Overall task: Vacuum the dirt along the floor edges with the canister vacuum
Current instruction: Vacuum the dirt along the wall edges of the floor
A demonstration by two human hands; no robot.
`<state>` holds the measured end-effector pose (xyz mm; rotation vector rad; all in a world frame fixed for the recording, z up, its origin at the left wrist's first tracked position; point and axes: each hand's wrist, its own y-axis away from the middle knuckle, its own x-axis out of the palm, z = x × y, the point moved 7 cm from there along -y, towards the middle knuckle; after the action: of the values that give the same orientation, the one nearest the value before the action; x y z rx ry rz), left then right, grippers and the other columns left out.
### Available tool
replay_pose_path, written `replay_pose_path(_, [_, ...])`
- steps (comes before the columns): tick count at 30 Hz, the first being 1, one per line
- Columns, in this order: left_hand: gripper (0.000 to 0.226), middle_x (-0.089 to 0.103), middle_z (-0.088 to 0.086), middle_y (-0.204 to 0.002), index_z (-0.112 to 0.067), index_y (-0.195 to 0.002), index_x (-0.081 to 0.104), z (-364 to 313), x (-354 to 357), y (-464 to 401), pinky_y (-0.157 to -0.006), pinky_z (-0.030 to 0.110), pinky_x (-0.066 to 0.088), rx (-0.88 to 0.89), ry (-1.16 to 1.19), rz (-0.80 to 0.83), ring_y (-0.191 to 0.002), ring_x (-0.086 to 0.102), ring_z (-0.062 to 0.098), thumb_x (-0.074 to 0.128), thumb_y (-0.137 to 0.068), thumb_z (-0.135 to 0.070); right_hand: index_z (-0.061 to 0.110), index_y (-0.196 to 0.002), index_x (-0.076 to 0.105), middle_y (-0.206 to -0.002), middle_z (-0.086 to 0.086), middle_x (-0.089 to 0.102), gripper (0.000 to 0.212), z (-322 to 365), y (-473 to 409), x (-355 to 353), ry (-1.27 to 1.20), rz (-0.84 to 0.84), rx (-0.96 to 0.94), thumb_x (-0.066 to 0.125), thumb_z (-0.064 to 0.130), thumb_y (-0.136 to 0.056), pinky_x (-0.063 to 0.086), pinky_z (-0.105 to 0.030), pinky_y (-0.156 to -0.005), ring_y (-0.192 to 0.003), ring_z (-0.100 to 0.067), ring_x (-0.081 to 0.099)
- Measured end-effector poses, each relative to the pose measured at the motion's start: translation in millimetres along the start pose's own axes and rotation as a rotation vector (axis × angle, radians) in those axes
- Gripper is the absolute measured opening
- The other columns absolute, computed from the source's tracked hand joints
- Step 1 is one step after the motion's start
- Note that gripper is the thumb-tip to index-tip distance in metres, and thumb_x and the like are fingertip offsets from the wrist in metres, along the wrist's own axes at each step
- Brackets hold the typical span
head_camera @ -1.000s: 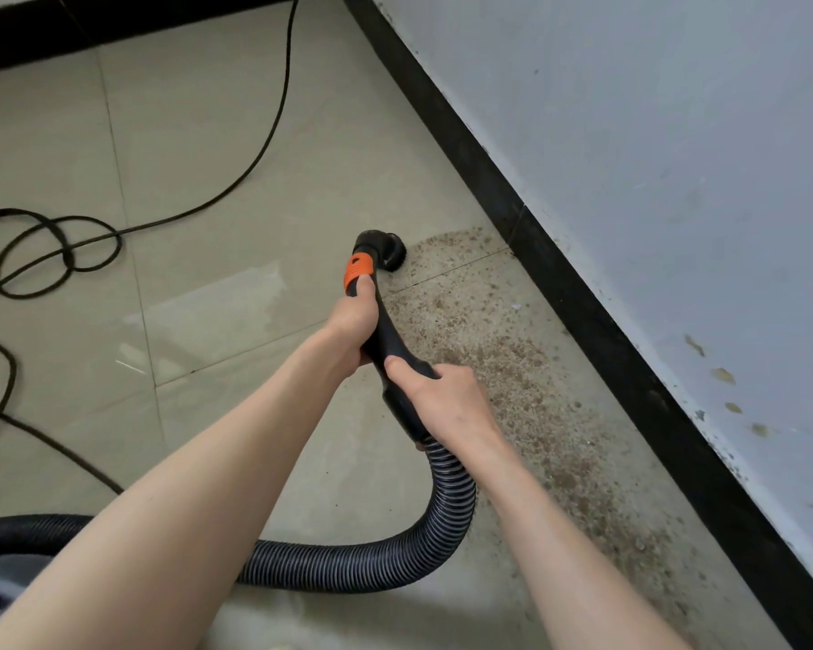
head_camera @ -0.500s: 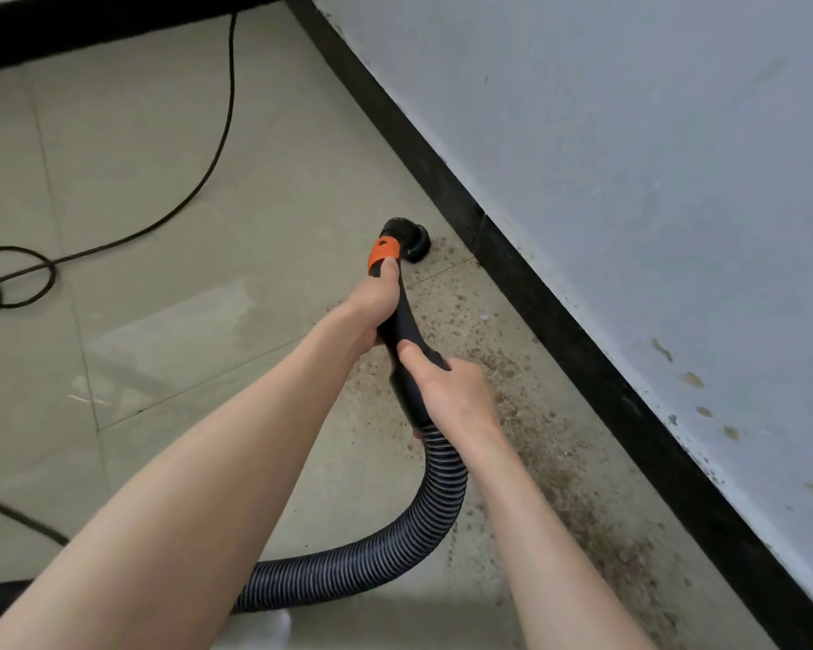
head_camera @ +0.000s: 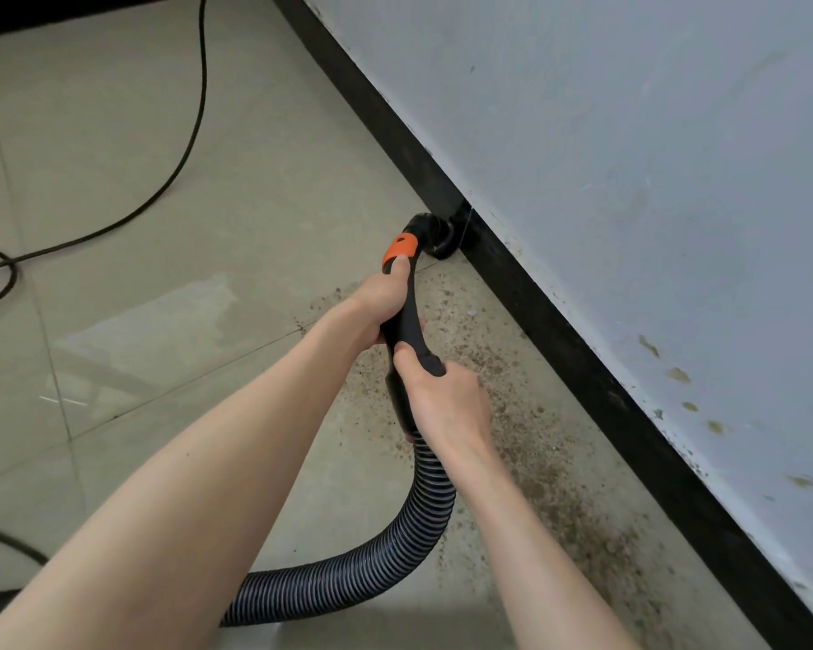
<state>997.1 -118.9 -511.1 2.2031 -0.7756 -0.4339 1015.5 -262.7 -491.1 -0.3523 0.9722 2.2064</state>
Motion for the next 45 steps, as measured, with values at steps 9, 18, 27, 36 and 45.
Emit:
replay_pose_path(9, [0.058,0.054,0.011,-0.077,0.002,-0.120,0.047,3.3,12.1,28.4,-0.052,0.028,0.051,0.018,-0.086,0.035,-0.060,0.057,0.023,0.030,-0.100,-0.049,0.021,-0.065,0.054,-0.067,0.004,0.060,0.046,-6.6,27.4,-11.6,-0.113,0.020,-0.009,0.055,0.065,-0.079,0.038,-0.029,-0.049,-0.060,-0.015,0.059])
replay_pose_path(18, [0.059,0.056,0.016,-0.101,0.000,-0.124,0.043,13.5,-43.9,63.4,-0.091,0.047,0.051,0.105,0.022,-0.161,-0.094,0.059,0.033,0.030,-0.099,-0.051,0.018,-0.062,0.055,-0.063,-0.003,0.063,0.056,14.1,62.3,6.7,-0.118,0.172,-0.131,0.052,0.073,-0.058,0.059,-0.053,-0.065,-0.067,-0.033,0.069])
replay_pose_path(27, [0.053,0.058,0.010,-0.084,-0.006,-0.117,0.040,82.2,-122.8,115.4,-0.063,0.036,0.053,0.063,0.262,-0.380,-0.067,0.064,0.026,0.031,-0.097,-0.054,0.019,-0.066,0.060,-0.071,-0.001,0.070,0.052,18.4,108.8,51.4,0.103,0.430,-0.266,0.053,0.071,-0.066,0.059,-0.042,-0.068,-0.071,-0.026,0.069])
replay_pose_path(36, [0.050,0.056,0.012,-0.089,-0.009,-0.122,0.039,155.8,-149.6,131.9,-0.071,0.040,0.051,-0.033,0.413,-0.479,-0.087,0.061,0.033,0.034,-0.097,-0.053,0.018,-0.079,0.070,-0.084,-0.005,0.074,0.054,-5.5,129.9,82.7,0.236,0.603,-0.223,0.055,0.069,-0.068,0.059,-0.048,-0.078,-0.082,-0.029,0.071])
replay_pose_path(45, [0.051,0.057,0.013,-0.093,-0.005,-0.111,0.041,144.4,-119.2,115.1,-0.070,0.040,0.052,-0.072,0.378,-0.411,-0.088,0.061,0.033,0.032,-0.097,-0.053,0.016,-0.077,0.071,-0.077,-0.004,0.073,0.061,-13.1,110.0,62.4,0.222,0.518,-0.150,0.054,0.072,-0.059,0.061,-0.049,-0.072,-0.072,-0.027,0.072])
